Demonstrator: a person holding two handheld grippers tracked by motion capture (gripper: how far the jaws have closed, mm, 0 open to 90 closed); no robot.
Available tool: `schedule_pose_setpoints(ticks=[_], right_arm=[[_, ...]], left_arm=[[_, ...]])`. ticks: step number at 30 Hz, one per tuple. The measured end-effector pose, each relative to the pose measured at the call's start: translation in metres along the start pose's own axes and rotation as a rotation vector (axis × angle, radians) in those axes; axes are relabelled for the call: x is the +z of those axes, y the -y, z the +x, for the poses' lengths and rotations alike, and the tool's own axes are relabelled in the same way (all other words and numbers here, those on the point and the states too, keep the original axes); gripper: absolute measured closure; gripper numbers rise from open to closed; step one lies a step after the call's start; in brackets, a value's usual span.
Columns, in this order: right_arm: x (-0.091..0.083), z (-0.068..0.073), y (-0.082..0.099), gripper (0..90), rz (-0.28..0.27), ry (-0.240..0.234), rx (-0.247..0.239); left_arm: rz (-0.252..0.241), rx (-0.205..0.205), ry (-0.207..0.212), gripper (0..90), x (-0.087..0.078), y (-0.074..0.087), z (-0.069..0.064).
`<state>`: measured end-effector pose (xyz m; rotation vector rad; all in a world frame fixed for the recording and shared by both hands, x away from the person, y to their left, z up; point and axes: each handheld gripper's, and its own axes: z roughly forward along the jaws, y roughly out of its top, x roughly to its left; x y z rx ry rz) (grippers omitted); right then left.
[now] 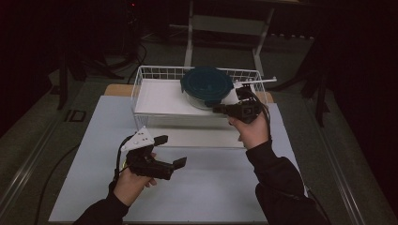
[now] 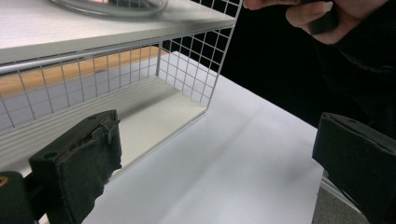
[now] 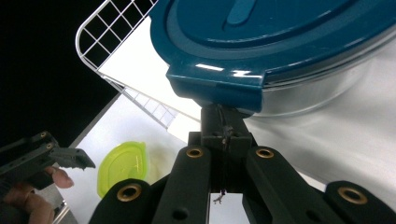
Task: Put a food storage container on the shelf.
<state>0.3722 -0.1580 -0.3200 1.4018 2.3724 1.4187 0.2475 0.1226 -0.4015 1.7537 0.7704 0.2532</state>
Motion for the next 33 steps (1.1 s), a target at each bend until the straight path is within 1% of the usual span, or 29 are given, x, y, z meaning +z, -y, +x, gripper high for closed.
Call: schedule_pose_setpoints(ticks=[1,3,6,9,10,11,13,15,16,18,19,20,22,23,25,26,27,29,30,31,33], right_arm=[[0.001,0.001,-0.001,89.9,0.001,0.003,-0.002],[0.004,0.001,-0.002,90.0,0.007,-0.005,0.002],[0.005,0.004,-0.003,89.9,0.011,0.002,-0.007],[0.005,0.005,-0.001,89.4,0.007,-0.003,-0.019],[0.005,0.006,0.0,88.3,0.007,-0.014,-0.018],[0.003,0.007,0.001,86.8,0.004,-0.018,-0.021],[0.0,0.009,0.004,83.6,-0.004,-0.02,-0.035],[-0.003,0.012,0.008,80.5,-0.013,-0.028,-0.049],[-0.005,0.013,0.01,77.3,-0.016,-0.033,-0.058],[-0.008,0.014,0.016,74.4,-0.023,-0.045,-0.073],[-0.009,0.014,0.019,72.3,-0.024,-0.047,-0.078],[-0.01,0.014,0.023,68.0,-0.032,-0.052,-0.081],[-0.013,0.015,0.031,62.7,-0.039,-0.046,-0.101],[-0.015,0.015,0.035,58.9,-0.044,-0.051,-0.103],[-0.02,0.015,0.044,48.2,-0.061,-0.063,-0.109],[-0.022,0.015,0.048,44.6,-0.074,-0.064,-0.116],[-0.024,0.015,0.052,40.6,-0.08,-0.071,-0.122],[-0.03,0.013,0.061,31.7,-0.113,-0.079,-0.12],[-0.032,0.012,0.066,26.1,-0.117,-0.089,-0.126],[-0.035,0.009,0.071,22.0,-0.119,-0.112,-0.135],[-0.04,0.006,0.08,20.7,-0.148,-0.108,-0.126]], left_arm=[[0.001,0.003,-0.002,0.9,0.0,0.0,-0.001],[0.0,0.009,-0.002,0.8,0.0,0.001,-0.001],[0.002,0.025,-0.013,0.9,-0.001,0.001,-0.003],[0.002,0.033,-0.014,0.8,-0.002,0.001,-0.004],[0.006,0.038,-0.013,0.8,-0.003,0.001,-0.004],[0.009,0.033,-0.005,0.8,-0.003,0.001,-0.003],[0.007,0.023,0.005,0.8,-0.004,0.002,-0.001],[0.007,0.022,0.007,0.8,-0.006,0.002,0.0],[0.003,0.021,0.006,0.8,-0.007,0.003,0.001],[0.003,0.022,0.018,0.8,-0.01,0.002,0.002],[-0.002,0.028,0.028,0.8,-0.012,0.002,0.002],[-0.008,0.031,0.039,0.8,-0.014,0.003,0.002],[-0.023,0.038,0.026,0.8,-0.018,0.003,0.003],[-0.029,0.033,0.027,0.8,-0.02,0.004,0.004],[-0.038,0.013,0.032,0.8,-0.024,0.004,0.008],[-0.04,0.012,0.029,0.8,-0.026,0.005,0.009],[-0.039,0.016,0.022,0.8,-0.028,0.005,0.011],[-0.036,0.023,0.002,0.9,-0.033,0.007,0.012],[-0.03,0.024,0.001,0.9,-0.036,0.007,0.013],[-0.034,0.021,-0.002,0.9,-0.037,0.008,0.013],[-0.027,0.024,-0.022,2.6,-0.041,0.01,0.015]])
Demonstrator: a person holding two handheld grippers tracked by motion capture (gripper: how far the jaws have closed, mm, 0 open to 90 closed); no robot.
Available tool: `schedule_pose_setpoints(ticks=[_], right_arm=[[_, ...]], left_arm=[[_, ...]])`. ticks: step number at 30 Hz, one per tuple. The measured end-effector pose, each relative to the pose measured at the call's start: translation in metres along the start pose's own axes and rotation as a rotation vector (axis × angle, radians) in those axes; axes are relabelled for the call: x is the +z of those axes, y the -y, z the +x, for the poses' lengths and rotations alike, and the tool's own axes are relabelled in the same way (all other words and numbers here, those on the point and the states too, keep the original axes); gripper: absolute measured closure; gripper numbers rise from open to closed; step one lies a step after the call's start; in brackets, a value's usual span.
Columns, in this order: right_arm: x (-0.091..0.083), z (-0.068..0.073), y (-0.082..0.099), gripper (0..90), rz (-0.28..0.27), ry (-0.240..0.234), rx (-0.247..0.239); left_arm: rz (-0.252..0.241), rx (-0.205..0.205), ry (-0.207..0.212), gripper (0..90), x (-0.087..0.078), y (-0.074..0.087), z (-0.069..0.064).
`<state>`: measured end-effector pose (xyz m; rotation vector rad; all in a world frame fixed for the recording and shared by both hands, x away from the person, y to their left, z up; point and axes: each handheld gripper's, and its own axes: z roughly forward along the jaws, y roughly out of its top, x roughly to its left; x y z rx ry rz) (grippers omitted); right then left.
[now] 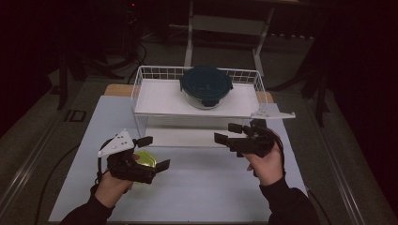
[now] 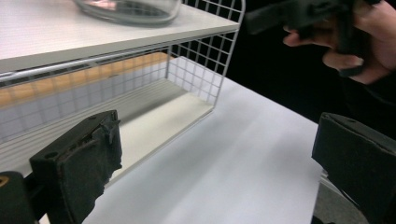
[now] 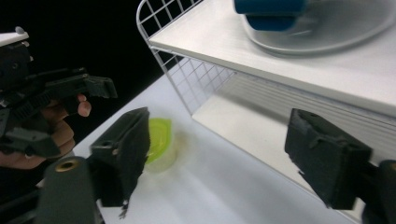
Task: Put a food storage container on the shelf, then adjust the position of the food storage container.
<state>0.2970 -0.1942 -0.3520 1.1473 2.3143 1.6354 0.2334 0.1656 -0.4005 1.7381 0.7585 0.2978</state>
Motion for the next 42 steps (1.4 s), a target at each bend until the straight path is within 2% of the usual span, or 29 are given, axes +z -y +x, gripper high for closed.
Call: schedule_pose_setpoints(ticks=[2,6,8,10,14,17,20,24,25,31,34,36,39,42], right_arm=[[-0.004,-0.002,0.01,15.5,0.001,0.0,-0.024],[-0.011,-0.002,0.03,15.5,0.017,0.015,-0.056],[-0.016,-0.002,0.038,15.5,0.008,0.008,-0.064],[-0.021,0.0,0.043,15.5,-0.003,0.015,-0.068],[-0.033,0.004,0.052,15.6,-0.017,0.016,-0.083],[-0.043,0.007,0.058,15.6,-0.03,0.019,-0.094],[-0.051,0.01,0.065,15.6,-0.04,0.023,-0.101],[-0.06,0.01,0.074,15.6,-0.05,0.02,-0.095],[-0.061,0.009,0.076,15.6,-0.052,0.023,-0.093],[-0.067,0.002,0.087,15.8,-0.047,0.036,-0.062],[-0.069,0.0,0.09,15.9,-0.049,0.038,-0.053],[-0.069,-0.001,0.092,15.9,-0.048,0.042,-0.05],[-0.069,-0.001,0.093,15.9,-0.047,0.04,-0.049],[-0.069,-0.001,0.094,15.9,-0.046,0.041,-0.048]], left_arm=[[0.017,0.006,-0.012,3.7,-0.003,0.003,0.002],[0.053,0.014,-0.026,3.8,-0.008,0.011,0.007],[0.075,0.025,-0.048,4.0,-0.011,0.015,0.009],[0.083,0.016,-0.045,5.1,-0.015,0.019,0.013],[0.075,0.03,-0.074,14.5,-0.026,0.027,0.022],[0.084,0.051,-0.112,20.3,-0.035,0.032,0.029],[0.095,0.034,-0.123,28.3,-0.043,0.039,0.038],[0.11,0.022,-0.168,38.6,-0.053,0.049,0.049],[0.116,0.022,-0.181,43.9,-0.055,0.052,0.052],[0.178,0.003,-0.263,64.7,-0.064,0.071,0.071],[0.216,-0.023,-0.311,74.0,-0.067,0.082,0.082],[0.258,-0.041,-0.337,79.5,-0.067,0.091,0.089],[0.305,-0.079,-0.327,87.1,-0.063,0.104,0.095],[0.369,-0.098,-0.302,88.0,-0.056,0.117,0.097]])
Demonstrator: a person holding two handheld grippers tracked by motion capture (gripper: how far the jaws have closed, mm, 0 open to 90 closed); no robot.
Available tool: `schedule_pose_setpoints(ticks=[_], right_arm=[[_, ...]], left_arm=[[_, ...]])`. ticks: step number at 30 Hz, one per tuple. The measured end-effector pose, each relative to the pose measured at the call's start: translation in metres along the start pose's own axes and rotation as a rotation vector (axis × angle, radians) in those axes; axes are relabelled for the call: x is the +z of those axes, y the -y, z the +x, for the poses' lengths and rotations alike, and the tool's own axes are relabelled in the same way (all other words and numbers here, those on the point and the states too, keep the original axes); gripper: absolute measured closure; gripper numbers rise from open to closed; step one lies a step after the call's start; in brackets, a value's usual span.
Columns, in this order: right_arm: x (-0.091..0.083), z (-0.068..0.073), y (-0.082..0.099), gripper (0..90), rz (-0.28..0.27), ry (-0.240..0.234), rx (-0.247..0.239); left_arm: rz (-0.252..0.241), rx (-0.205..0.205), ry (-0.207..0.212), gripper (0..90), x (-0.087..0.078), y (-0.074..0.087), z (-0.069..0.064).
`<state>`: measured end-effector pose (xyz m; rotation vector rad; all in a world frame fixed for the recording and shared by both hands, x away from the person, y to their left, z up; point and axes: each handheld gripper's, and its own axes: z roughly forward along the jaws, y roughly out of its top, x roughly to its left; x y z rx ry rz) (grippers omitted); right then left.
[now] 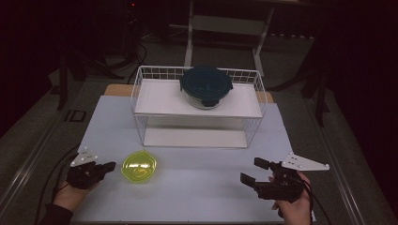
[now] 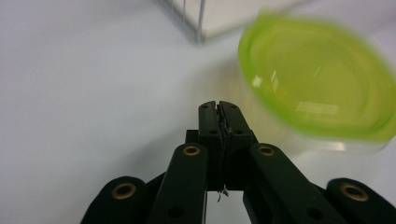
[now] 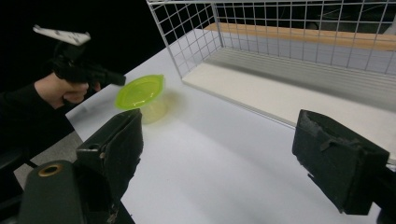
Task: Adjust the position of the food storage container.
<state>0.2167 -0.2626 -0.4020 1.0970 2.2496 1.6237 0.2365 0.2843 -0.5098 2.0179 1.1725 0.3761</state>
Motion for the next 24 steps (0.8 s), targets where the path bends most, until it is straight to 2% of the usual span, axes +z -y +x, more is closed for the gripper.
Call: schedule_pose_setpoints(ticks=[1,2,3,7,9,12,16,24], right_arm=[[0.0,0.0,0.0,15.8,0.001,0.0,0.0],[0.0,0.0,0.0,15.9,0.001,-0.001,0.001],[0.0,0.0,0.0,15.9,0.001,-0.001,0.003],[0.001,-0.001,0.0,15.9,0.001,-0.005,0.003],[0.001,-0.001,0.0,15.9,0.001,-0.006,0.002],[0.001,-0.002,0.001,15.9,-0.002,-0.004,0.005],[0.001,-0.003,0.002,16.0,0.0,-0.004,0.011],[0.001,-0.003,0.002,16.0,0.001,-0.003,0.014]], left_arm=[[0.0,0.0,0.0,88.0,0.0,0.0,0.0],[0.039,0.013,0.014,88.0,0.006,0.006,-0.002],[0.054,0.018,0.022,88.1,0.008,0.008,-0.004],[0.084,0.03,0.044,88.1,0.015,0.011,-0.008],[0.087,0.03,0.067,88.1,0.016,0.01,-0.01],[0.095,0.047,0.074,88.1,0.019,0.008,-0.013],[0.095,0.047,0.092,88.1,0.024,0.008,-0.015],[0.101,0.065,0.102,88.1,0.033,0.001,-0.02]])
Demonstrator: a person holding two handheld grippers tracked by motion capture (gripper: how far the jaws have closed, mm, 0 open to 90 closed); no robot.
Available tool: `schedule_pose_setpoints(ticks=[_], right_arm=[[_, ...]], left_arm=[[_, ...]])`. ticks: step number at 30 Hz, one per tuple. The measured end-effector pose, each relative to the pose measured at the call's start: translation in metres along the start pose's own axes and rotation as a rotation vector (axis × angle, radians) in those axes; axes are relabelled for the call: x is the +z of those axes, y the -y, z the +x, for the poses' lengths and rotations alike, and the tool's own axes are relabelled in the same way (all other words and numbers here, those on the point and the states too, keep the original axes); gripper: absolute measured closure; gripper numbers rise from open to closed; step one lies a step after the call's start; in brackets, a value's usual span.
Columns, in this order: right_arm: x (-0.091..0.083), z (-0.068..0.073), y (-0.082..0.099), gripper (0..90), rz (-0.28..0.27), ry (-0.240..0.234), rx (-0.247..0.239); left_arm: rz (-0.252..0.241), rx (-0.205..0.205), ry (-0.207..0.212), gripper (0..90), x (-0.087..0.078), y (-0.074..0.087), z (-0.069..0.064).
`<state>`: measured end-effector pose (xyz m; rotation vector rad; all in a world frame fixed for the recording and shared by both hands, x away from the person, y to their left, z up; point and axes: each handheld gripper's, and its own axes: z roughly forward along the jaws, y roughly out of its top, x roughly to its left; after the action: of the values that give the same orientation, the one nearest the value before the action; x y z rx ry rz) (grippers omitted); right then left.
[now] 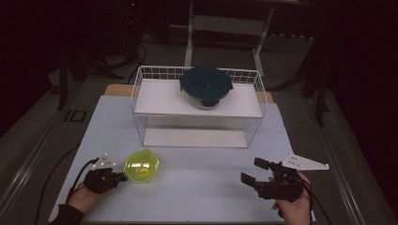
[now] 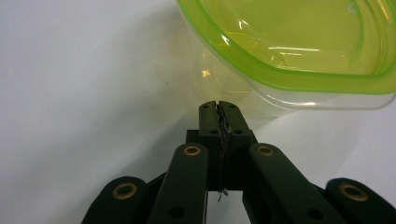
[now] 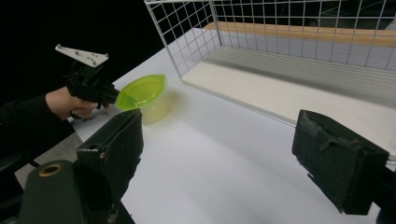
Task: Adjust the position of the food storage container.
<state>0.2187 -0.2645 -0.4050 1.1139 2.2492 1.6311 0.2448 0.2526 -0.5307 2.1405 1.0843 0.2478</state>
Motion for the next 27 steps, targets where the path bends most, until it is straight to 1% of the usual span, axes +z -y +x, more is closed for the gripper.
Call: schedule_pose_setpoints(ticks=[3,6,8,11,13,18,21,24,26,27], right_arm=[[0.0,-0.001,0.0,16.0,0.001,-0.002,0.003],[0.0,-0.001,0.001,16.2,0.002,-0.005,0.011],[0.0,-0.001,0.001,16.1,0.004,-0.005,0.008],[0.0,-0.001,0.001,16.2,0.006,-0.004,0.005],[0.0,-0.001,0.002,16.2,0.007,-0.002,0.006],[-0.002,-0.003,0.002,16.2,0.004,0.003,0.01],[-0.002,-0.002,0.001,16.2,0.005,0.004,0.008],[-0.002,-0.002,0.001,16.2,0.004,0.003,0.01],[-0.001,-0.002,0.001,16.2,0.004,0.002,0.01],[-0.001,-0.002,0.001,16.2,0.004,0.001,0.01]], left_arm=[[-0.002,0.013,0.011,88.1,0.005,-0.005,-0.004],[0.003,0.024,0.008,88.0,0.01,-0.01,-0.007],[0.016,0.025,0.002,88.0,0.012,-0.012,-0.008],[0.022,0.023,0.011,88.0,0.011,-0.011,-0.009],[0.031,0.026,0.026,88.1,0.008,-0.009,-0.014],[0.022,0.02,0.048,88.1,0.009,-0.011,-0.019],[0.02,0.02,0.039,88.1,0.012,-0.014,-0.018],[0.012,0.007,0.021,88.1,0.014,-0.016,-0.015],[0.006,-0.005,0.024,88.1,0.015,-0.018,-0.014],[0.009,0.001,0.022,88.1,0.016,-0.019,-0.013]])
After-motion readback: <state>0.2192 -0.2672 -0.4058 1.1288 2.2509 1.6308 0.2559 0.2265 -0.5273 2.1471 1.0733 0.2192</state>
